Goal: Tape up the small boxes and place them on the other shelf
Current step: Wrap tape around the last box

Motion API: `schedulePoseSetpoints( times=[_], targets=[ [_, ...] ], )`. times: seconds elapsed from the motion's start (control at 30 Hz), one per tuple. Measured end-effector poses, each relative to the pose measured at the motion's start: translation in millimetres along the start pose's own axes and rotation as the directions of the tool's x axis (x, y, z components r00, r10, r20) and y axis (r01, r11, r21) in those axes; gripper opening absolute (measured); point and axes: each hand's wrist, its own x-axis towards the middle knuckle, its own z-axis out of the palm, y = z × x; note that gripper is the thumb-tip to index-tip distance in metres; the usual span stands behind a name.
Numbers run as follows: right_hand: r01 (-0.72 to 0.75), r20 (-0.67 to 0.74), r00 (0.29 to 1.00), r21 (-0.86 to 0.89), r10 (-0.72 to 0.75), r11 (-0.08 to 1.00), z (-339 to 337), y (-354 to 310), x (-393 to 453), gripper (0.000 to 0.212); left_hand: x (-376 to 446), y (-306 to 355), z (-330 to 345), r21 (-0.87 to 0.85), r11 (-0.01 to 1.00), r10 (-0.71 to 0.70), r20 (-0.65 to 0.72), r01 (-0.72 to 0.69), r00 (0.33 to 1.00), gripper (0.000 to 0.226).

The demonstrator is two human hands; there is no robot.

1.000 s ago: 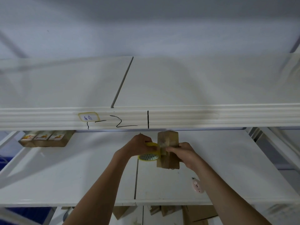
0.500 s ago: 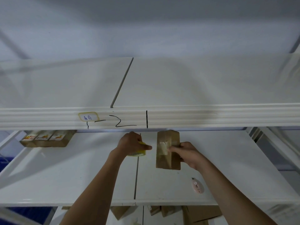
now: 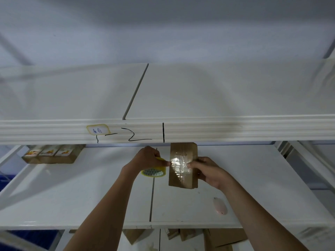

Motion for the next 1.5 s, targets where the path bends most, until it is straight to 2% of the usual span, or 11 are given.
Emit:
schedulePoseSetpoints(
  times=[0.23, 0.33, 0.47, 0.6, 0.7, 0.87, 0.97, 1.13, 1.23, 1.33, 1.5],
  targets=[
    [-0.042, 0.037, 0.999, 0.176, 0.036, 0.983, 6, 3, 8, 0.056, -1, 1, 0, -0.082, 0.997, 0.009, -0.015, -0.011, 1.000, 0.044],
    [-0.078, -0.004, 0.997, 0.106, 0.079, 0.991, 17, 2, 4, 0.065, 0, -2, 4, -0.067, 0.998, -0.013, -0.038, 0.011, 0.999, 0.046],
    [-0.074, -0.044, 0.996, -0.035, 0.072, 0.997, 23, 1, 8, 0.068, 1, -1, 5, 0.051, 0.999, -0.013, 0.012, 0.013, 1.000, 0.048],
    [-0.081, -0.107, 0.991, -0.018, 0.078, 0.997, 17, -5, 10, 0.067, 0, -2, 7, -0.016, 1.000, -0.019, -0.017, 0.018, 1.000, 0.047],
    [-0.089, -0.104, 0.991, -0.064, 0.082, 0.994, 14, -8, 11, 0.064, 1, -2, 7, -0.028, 0.999, -0.017, -0.036, 0.016, 0.999, 0.051],
    [-0.099, -0.081, 0.992, -0.031, 0.096, 0.995, 12, -11, 11, 0.062, 1, -5, 8, -0.108, 0.994, -0.008, -0.029, 0.005, 1.000, 0.053],
    [-0.091, -0.087, 0.992, -0.003, 0.090, 0.996, 11, -14, 8, 0.052, 0, -5, 7, -0.148, 0.989, 0.005, 0.005, -0.004, 1.000, 0.046],
    [-0.085, -0.110, 0.990, -0.012, 0.083, 0.996, 1, -16, 2, 0.048, -5, -15, 4, -0.306, 0.951, 0.070, 0.100, -0.036, 0.992, 0.022],
    [-0.066, -0.116, 0.991, -0.021, 0.063, 0.998, -3, -19, 0, 0.046, -8, -15, 6, -0.361, 0.933, 0.046, 0.093, -0.010, 0.995, 0.027],
    [-0.054, -0.119, 0.992, -0.025, 0.051, 0.998, -6, -18, 0, 0.052, -8, -15, 9, -0.351, 0.936, 0.031, 0.075, -0.003, 0.997, 0.035],
    [-0.051, -0.121, 0.991, 0.002, 0.051, 0.999, -4, -11, -1, 0.061, -7, -13, 11, -0.236, 0.972, -0.009, -0.023, 0.003, 1.000, 0.038]
  ],
)
